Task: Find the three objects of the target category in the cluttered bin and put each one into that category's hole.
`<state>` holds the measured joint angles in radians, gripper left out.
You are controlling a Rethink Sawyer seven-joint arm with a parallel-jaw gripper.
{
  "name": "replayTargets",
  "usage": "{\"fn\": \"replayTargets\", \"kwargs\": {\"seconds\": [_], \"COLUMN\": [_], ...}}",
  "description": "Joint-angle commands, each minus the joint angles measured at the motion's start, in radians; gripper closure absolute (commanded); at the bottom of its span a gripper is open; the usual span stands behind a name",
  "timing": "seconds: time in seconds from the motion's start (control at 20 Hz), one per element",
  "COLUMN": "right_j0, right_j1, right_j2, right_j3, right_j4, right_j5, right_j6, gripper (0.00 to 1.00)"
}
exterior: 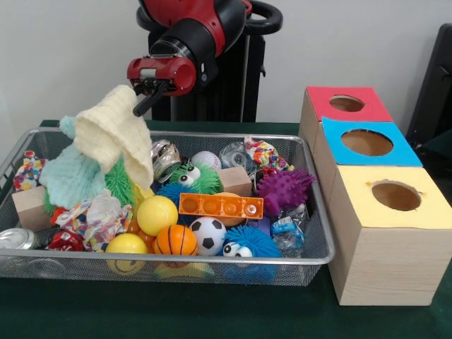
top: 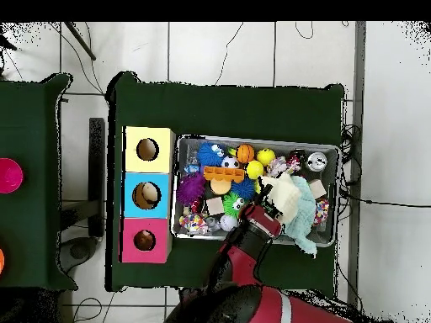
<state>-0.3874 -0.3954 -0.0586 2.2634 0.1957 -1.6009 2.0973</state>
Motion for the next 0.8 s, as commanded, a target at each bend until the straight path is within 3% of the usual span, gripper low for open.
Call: {"fn": "replayTargets", "kwargs": {"seconds": [0.05, 0.3, 0.5, 0.6, 0.65, 0.8], "right_j0": [0.015, 0.02, 0.014, -0.005, -0.022, -0.153], "right_j1": [-0.035, -0.034, -0.036, -0.037, -0.046, -0.082], "right_j2": [0.01, 0.007, 0.013, 0.026, 0.034, 0.163], "right_j3": [-0.115, -0.111, -0.121, -0.148, -0.178, -0.256], "right_j4": [-0.003, 0.006, -0.04, -0.119, -0.201, -0.478], "right_j5": [0.041, 0.047, 0.128, 0.241, 0.337, 0.734], "right_j6": [0.174, 0.181, 0.169, 0.15, 0.126, 0.139], "gripper": [0.0, 0.0, 0.0, 0.0, 0.0, 0.0]}}
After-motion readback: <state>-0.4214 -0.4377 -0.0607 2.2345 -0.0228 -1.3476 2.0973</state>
